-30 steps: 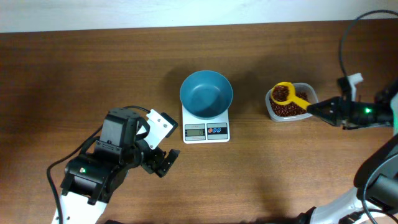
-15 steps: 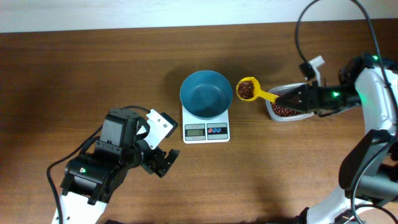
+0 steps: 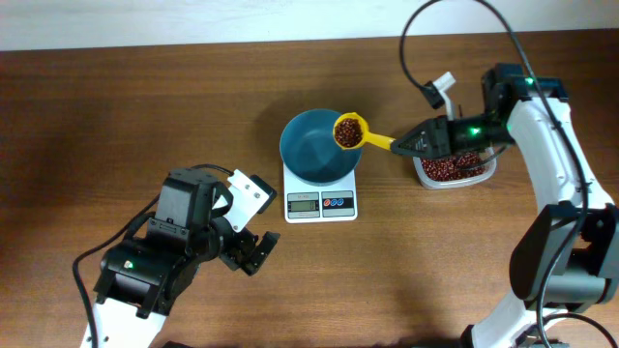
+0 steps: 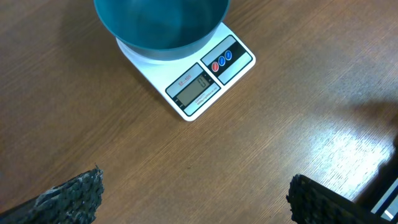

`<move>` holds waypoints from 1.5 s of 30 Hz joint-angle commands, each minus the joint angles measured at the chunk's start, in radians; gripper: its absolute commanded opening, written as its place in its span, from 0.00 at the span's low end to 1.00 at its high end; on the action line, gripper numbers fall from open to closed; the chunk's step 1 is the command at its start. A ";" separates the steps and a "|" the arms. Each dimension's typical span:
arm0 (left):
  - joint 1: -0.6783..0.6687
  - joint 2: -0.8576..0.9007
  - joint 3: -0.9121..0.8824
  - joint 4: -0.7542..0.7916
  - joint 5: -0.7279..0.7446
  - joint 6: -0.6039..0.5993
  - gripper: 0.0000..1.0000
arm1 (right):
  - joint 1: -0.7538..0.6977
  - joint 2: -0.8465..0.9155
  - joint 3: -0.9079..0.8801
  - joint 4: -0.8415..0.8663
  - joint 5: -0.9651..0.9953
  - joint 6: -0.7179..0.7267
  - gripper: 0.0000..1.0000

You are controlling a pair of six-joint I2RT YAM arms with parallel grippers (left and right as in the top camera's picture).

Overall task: Scoop item into bowl and weigh 50g on scale
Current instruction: 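Carry the filled scoop with right gripper over the teal bowl, then tip the scoop to pour beans into the teal bowl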

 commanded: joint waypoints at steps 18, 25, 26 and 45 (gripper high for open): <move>-0.003 0.000 0.002 0.002 0.014 0.019 0.99 | 0.229 0.002 0.020 0.280 0.475 0.090 0.04; -0.003 0.000 0.002 0.002 0.014 0.019 0.99 | 0.285 -0.001 0.033 0.322 0.601 0.117 0.04; -0.003 0.000 0.002 0.002 0.014 0.019 0.99 | 0.289 -0.003 0.037 0.322 0.616 0.119 0.04; -0.003 0.000 0.002 0.002 0.014 0.019 0.99 | 0.446 -0.056 0.107 0.299 0.949 0.179 0.04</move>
